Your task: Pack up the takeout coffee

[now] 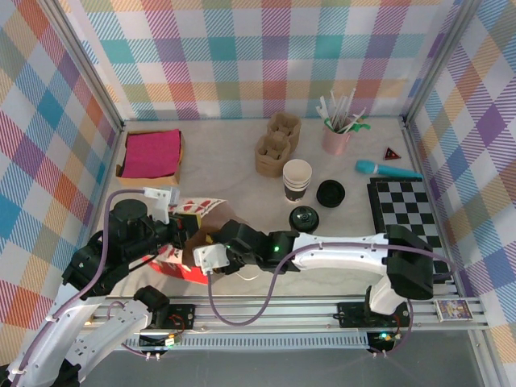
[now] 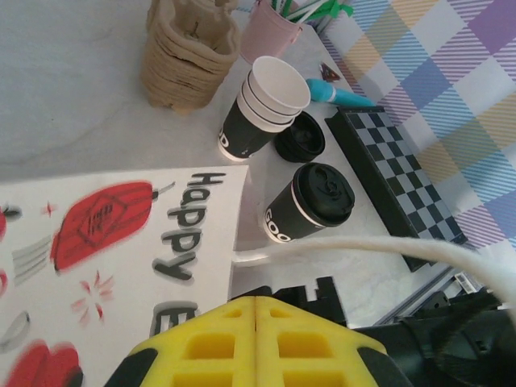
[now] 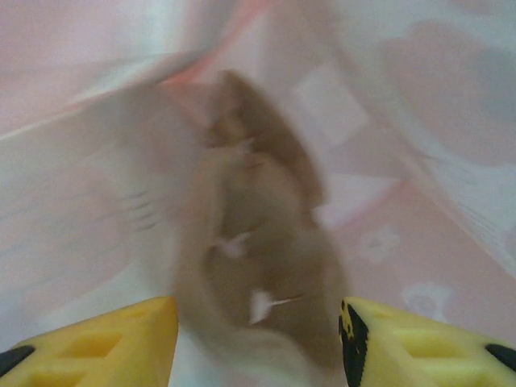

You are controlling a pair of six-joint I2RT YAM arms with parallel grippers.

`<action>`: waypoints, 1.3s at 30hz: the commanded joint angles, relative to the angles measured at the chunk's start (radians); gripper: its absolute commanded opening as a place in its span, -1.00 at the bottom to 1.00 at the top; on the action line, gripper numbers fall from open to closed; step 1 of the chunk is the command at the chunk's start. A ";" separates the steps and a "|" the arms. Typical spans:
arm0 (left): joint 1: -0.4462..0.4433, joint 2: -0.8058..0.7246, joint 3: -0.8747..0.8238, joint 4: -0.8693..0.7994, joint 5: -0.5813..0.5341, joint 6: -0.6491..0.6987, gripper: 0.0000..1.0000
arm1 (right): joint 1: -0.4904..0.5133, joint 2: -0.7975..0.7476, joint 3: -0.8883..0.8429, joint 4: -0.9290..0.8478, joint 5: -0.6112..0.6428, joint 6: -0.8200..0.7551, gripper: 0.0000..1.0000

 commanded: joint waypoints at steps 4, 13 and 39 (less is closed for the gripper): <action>-0.004 -0.012 -0.018 0.003 0.046 0.020 -1.00 | 0.012 -0.020 -0.025 -0.006 0.049 -0.076 0.15; -0.004 -0.024 -0.020 0.029 0.095 0.019 -1.00 | 0.014 0.104 0.003 0.016 0.052 -0.148 0.19; -0.004 -0.027 -0.018 0.022 0.116 0.032 -1.00 | 0.015 0.230 0.135 -0.045 0.147 -0.196 -0.53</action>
